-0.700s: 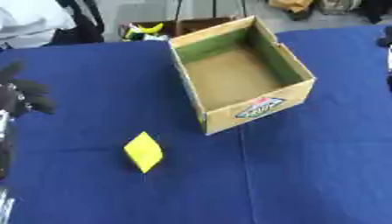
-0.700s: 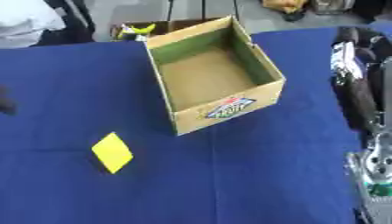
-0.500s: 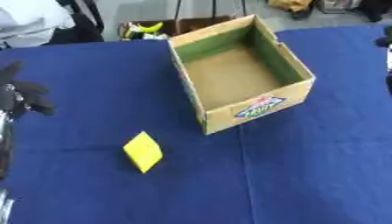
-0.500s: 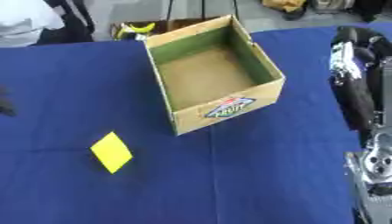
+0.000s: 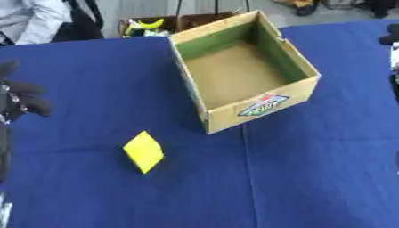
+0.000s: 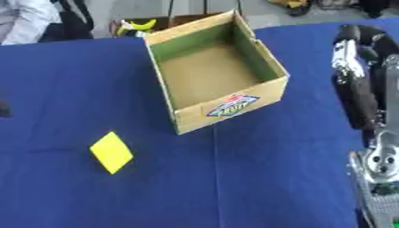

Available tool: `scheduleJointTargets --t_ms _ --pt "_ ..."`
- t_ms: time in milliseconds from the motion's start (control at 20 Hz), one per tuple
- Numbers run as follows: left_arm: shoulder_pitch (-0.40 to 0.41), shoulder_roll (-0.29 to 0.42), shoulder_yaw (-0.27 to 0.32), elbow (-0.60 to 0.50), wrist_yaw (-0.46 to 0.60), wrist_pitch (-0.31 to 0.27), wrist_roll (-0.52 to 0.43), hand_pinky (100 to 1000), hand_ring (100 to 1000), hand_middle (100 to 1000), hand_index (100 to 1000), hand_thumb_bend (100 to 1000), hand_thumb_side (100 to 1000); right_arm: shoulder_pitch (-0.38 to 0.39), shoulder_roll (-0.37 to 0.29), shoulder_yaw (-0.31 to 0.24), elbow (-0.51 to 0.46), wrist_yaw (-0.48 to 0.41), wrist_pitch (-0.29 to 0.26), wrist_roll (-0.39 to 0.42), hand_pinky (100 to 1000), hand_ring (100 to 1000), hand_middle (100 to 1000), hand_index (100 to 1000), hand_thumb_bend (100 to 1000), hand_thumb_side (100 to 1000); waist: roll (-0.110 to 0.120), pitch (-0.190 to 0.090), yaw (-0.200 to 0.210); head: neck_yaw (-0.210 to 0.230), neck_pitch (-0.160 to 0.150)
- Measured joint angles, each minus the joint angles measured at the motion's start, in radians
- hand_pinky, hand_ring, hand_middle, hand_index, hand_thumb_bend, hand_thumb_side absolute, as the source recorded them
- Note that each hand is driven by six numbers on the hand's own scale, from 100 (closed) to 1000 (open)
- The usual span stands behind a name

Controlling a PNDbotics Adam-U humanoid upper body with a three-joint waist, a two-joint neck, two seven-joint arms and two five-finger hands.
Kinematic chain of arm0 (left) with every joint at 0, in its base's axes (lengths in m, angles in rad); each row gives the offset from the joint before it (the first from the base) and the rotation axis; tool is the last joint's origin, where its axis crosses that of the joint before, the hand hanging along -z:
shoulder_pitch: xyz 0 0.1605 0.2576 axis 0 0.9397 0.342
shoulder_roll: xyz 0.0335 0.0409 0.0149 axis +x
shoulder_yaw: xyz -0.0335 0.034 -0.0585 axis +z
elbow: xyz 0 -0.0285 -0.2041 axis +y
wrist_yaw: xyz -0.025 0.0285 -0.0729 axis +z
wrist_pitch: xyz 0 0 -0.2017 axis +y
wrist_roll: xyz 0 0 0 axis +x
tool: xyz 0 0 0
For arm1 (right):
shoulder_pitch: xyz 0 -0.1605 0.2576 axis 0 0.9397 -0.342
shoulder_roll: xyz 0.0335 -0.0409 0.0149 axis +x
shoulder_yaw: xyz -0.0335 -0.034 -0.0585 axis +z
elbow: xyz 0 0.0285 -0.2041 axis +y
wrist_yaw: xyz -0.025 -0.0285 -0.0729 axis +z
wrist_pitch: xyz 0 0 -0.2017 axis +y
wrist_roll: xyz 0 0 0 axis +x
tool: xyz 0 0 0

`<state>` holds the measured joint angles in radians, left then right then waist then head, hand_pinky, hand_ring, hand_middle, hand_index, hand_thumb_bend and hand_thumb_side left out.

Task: Pick up objects on the table and place them in the box.

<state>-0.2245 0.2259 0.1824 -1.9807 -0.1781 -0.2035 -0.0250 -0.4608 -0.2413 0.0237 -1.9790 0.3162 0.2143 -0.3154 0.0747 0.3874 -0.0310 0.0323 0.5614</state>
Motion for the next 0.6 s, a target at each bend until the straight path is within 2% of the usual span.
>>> scheduleJointTargets --t_ms 100,200,300,600 --pt "0.000 0.039 0.012 0.000 -0.056 -0.016 -0.016 493 551 634 937 574 1000 0.004 0.000 0.000 0.000 0.000 0.001 0.001 930 1000 641 760 100 777 0.003 -0.001 0.004 0.000 0.000" --pt "-0.001 0.097 0.020 0.000 -0.145 -0.033 -0.042 474 553 641 925 556 963 0.005 0.000 0.000 0.000 0.000 0.002 0.002 930 1000 641 759 100 777 0.005 -0.005 0.005 -0.004 0.000" --pt "-0.004 0.162 0.021 0.000 -0.243 -0.042 -0.079 446 551 650 919 538 970 0.008 0.000 0.001 0.000 0.000 0.003 0.003 930 1000 641 759 100 776 0.007 -0.012 0.005 -0.008 0.000" --pt "-0.005 0.332 -0.023 0.000 -0.471 -0.067 -0.217 441 587 681 927 484 962 0.013 -0.001 0.002 0.000 0.000 0.008 0.008 931 1000 641 758 100 775 0.015 -0.020 -0.001 -0.008 -0.001"
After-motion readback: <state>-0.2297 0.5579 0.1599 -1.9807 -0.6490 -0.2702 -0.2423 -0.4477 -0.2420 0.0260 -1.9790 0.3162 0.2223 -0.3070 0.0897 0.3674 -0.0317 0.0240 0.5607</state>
